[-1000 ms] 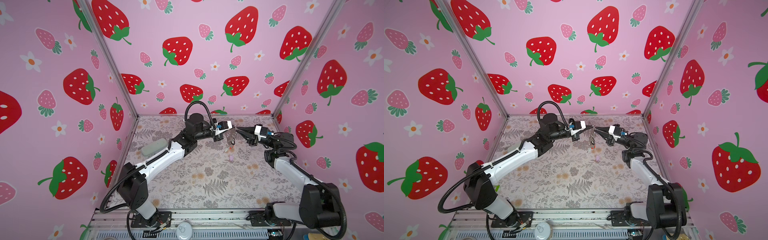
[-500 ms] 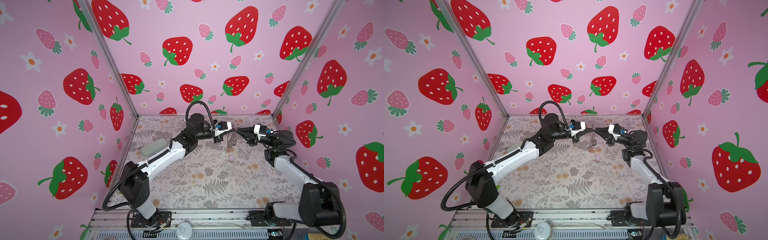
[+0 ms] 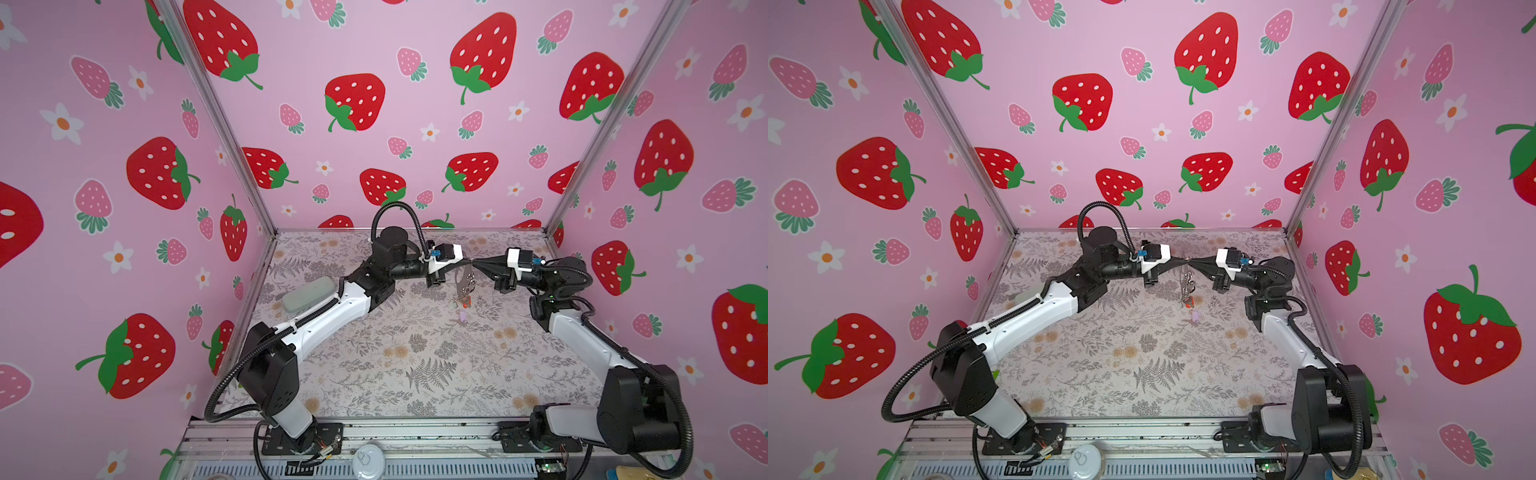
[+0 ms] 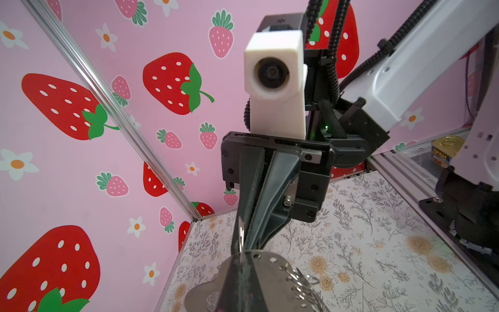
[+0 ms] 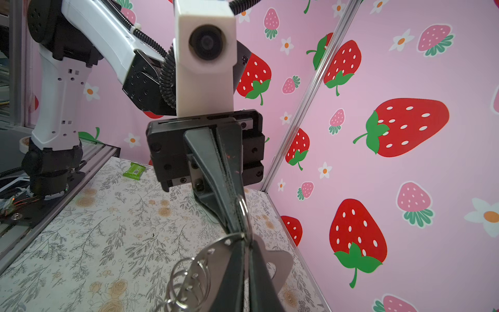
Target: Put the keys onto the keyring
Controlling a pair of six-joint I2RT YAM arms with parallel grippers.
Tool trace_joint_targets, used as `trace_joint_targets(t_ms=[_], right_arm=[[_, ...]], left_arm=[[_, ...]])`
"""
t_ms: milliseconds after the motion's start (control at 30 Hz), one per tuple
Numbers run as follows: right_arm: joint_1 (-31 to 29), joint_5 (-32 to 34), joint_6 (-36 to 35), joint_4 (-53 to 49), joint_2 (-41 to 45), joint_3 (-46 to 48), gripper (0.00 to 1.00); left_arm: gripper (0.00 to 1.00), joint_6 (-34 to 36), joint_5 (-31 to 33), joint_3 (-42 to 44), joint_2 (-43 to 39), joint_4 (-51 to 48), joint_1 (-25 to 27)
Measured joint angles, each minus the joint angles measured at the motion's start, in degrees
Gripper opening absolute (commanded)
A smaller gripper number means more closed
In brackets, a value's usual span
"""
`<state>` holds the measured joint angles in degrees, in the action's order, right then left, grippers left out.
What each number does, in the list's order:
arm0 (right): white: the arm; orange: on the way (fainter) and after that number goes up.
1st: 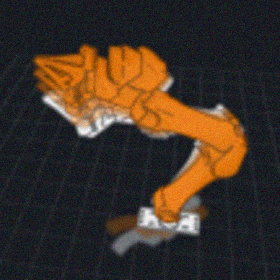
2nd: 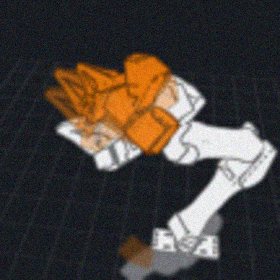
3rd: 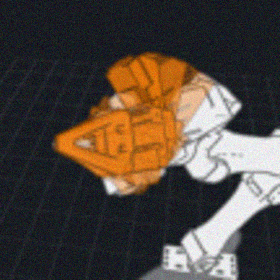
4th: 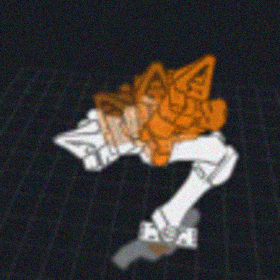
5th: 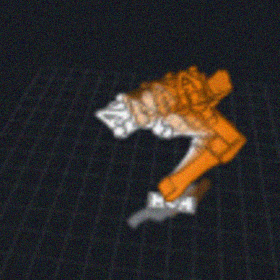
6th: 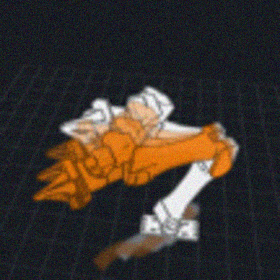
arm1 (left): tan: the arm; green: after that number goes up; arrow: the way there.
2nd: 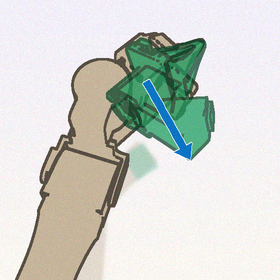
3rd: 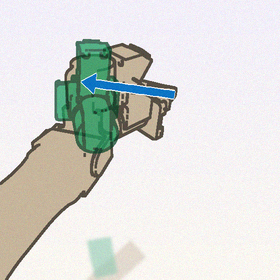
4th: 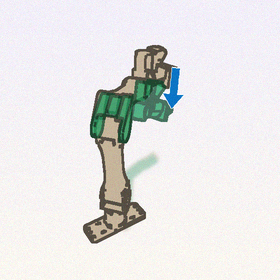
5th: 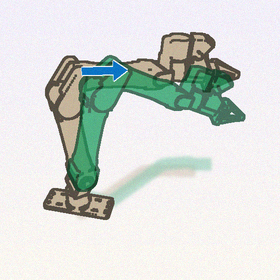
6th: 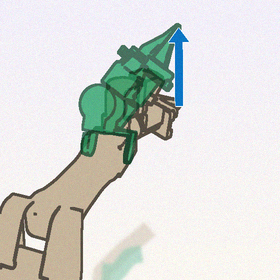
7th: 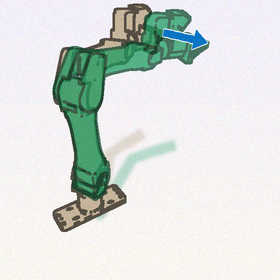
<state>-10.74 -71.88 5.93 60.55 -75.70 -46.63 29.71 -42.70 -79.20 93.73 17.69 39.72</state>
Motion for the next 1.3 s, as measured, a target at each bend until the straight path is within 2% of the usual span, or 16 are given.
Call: trace_joint_targets(t_ms=[667,1033,1300], right_arm=[[0.0,-1.2,0.22,-0.46,0.0,-0.26,0.13],[-0.24,-2.6,0.2,-1.51,-0.02,-1.25,0.05],[-0.28,-3.15,0.02,-1.95,-0.46,-1.86,0.04]], left_arm=[[0.0,1.66,-0.55,-0.02,0.0,-2.21,-0.09],[0.0,1.27,-1.03,-0.02,0.0,-1.27,-0.2],[0.0,1.73,-0.85,-0.02,0.0,-1.38,-0.24]])
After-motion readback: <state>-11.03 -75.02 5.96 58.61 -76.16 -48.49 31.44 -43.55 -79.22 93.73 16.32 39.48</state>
